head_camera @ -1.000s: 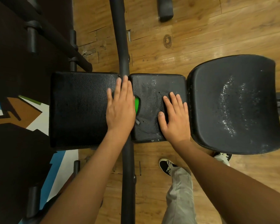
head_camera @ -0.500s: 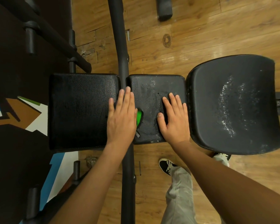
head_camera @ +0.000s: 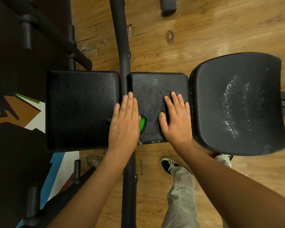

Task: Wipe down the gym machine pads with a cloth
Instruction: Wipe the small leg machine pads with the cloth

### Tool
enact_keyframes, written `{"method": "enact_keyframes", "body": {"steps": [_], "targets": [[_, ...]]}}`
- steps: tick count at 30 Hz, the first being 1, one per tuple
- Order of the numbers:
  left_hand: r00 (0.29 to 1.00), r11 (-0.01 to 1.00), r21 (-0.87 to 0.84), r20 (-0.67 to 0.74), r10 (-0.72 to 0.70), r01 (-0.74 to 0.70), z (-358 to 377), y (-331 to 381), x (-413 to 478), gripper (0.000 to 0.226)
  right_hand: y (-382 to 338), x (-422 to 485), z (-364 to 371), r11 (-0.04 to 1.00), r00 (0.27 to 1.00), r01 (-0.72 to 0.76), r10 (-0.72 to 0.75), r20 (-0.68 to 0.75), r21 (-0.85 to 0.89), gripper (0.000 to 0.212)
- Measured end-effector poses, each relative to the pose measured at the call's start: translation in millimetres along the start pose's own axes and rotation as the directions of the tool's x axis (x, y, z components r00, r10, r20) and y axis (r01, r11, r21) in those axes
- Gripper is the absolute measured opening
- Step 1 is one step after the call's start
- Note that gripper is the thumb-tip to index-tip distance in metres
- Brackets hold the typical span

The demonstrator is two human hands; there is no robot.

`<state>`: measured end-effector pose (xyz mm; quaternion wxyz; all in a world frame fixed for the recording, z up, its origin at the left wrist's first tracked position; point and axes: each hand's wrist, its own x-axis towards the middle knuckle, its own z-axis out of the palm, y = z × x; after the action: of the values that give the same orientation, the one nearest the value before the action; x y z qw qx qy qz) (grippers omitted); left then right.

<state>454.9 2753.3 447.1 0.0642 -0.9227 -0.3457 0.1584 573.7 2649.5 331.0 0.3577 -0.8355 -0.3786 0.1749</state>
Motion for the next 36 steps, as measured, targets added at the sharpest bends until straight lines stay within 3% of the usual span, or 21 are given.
{"method": "enact_keyframes", "body": {"steps": [9,22,32,36], "targets": [[1.000,0.999,0.038,0.012,-0.007,0.006,9,7,-20,0.058,-1,1,0,1.000,1.000,-0.005,0.005,0.016,-0.001,0.057],[0.975,0.963,-0.202,-0.096,-0.199,0.176,-7,5,136,0.056,1,0,0,1.000,1.000,-0.001,0.001,0.016,-0.021,0.058],[0.963,0.940,-0.241,-0.059,-0.263,0.241,6,35,60,0.061,0,0,-2,1.000,1.000,-0.006,0.006,0.018,0.000,0.057],[0.961,0.949,-0.205,-0.087,-0.263,0.241,3,20,91,0.059,-1,0,-3,1.000,1.000,-0.003,0.003,0.018,-0.006,0.057]]}}
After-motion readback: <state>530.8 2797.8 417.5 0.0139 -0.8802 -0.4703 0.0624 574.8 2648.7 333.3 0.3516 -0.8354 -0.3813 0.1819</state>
